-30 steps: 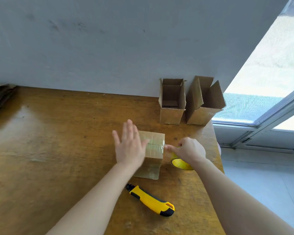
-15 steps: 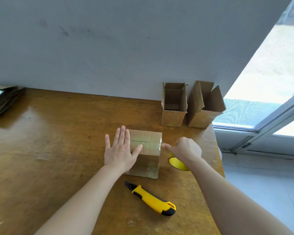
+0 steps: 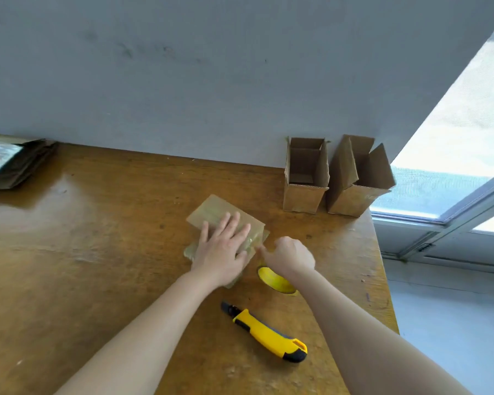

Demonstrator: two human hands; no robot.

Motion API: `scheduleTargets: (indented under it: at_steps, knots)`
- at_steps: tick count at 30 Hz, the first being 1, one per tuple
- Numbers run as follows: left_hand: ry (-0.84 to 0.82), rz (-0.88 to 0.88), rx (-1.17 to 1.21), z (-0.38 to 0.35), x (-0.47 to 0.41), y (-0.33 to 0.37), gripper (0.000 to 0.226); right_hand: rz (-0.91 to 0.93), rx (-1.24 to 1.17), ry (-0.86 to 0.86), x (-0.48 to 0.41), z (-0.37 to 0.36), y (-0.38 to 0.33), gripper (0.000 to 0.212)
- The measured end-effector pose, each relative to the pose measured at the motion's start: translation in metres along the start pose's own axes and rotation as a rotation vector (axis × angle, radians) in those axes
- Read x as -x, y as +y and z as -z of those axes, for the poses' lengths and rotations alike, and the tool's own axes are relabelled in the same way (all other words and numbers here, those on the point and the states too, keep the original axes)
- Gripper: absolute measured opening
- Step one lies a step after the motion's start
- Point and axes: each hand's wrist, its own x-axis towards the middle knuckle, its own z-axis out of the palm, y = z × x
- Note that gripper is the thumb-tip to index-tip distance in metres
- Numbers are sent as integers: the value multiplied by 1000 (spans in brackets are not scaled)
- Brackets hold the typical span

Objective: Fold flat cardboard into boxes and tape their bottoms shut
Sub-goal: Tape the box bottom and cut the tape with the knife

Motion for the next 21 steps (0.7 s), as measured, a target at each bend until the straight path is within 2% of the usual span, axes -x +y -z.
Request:
scheduleTargets:
  at_steps: [5, 8, 12, 17, 21]
  knots:
    - [-56, 51, 58, 20, 2, -56, 62, 94, -511, -317, 6, -15, -46, 30]
    - [-68, 78, 82, 33, -4, -79, 66, 161, -476, -403, 2, -20, -63, 19]
    - [-105, 91, 120, 42, -15, -104, 68, 183, -428, -409, 3, -40, -77, 24]
    - [-129, 78, 158, 45, -25, -114, 70, 113, -475, -413, -8, -46, -94, 35]
    - [-44, 86, 179, 44, -24, -111, 66, 20, -511, -446, -20, -47, -109, 33]
